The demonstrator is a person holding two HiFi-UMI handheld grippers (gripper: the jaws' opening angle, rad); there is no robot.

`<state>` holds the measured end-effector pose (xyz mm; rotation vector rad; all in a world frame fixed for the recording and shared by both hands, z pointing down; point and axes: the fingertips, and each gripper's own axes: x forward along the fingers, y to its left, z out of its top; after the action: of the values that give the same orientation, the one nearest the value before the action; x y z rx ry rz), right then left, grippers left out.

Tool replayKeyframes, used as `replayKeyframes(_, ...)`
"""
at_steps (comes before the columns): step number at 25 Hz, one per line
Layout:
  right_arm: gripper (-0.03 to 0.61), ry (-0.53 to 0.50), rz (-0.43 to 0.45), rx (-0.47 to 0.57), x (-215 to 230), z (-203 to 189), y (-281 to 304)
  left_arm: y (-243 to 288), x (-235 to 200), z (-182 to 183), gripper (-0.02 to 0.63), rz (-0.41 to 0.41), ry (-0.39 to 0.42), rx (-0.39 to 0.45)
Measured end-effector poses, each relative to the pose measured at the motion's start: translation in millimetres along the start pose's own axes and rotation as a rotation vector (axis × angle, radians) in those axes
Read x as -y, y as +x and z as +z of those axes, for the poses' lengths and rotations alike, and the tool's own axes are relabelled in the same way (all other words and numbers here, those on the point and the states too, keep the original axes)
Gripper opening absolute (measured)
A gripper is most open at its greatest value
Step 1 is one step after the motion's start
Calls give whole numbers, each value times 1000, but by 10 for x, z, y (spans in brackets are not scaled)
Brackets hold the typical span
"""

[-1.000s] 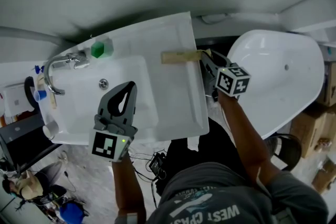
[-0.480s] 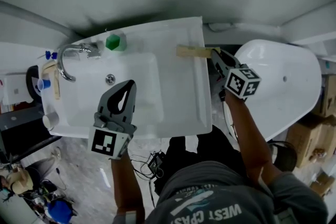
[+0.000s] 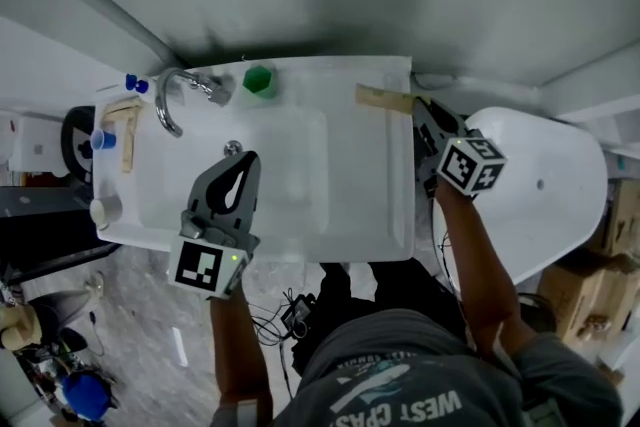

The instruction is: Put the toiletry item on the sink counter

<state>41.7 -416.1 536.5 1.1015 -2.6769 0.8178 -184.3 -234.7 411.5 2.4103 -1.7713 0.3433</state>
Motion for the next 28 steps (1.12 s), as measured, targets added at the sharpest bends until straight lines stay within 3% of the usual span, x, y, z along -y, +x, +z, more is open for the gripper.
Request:
replayKeyframes(16,61,-103,155,29,-1071,437,582,-743,-607,142,3,155,17,64)
replayKeyframes(28,61,-161,249,-14,-1769,366,1152,-1191,-943,-17,3,248,-17,76)
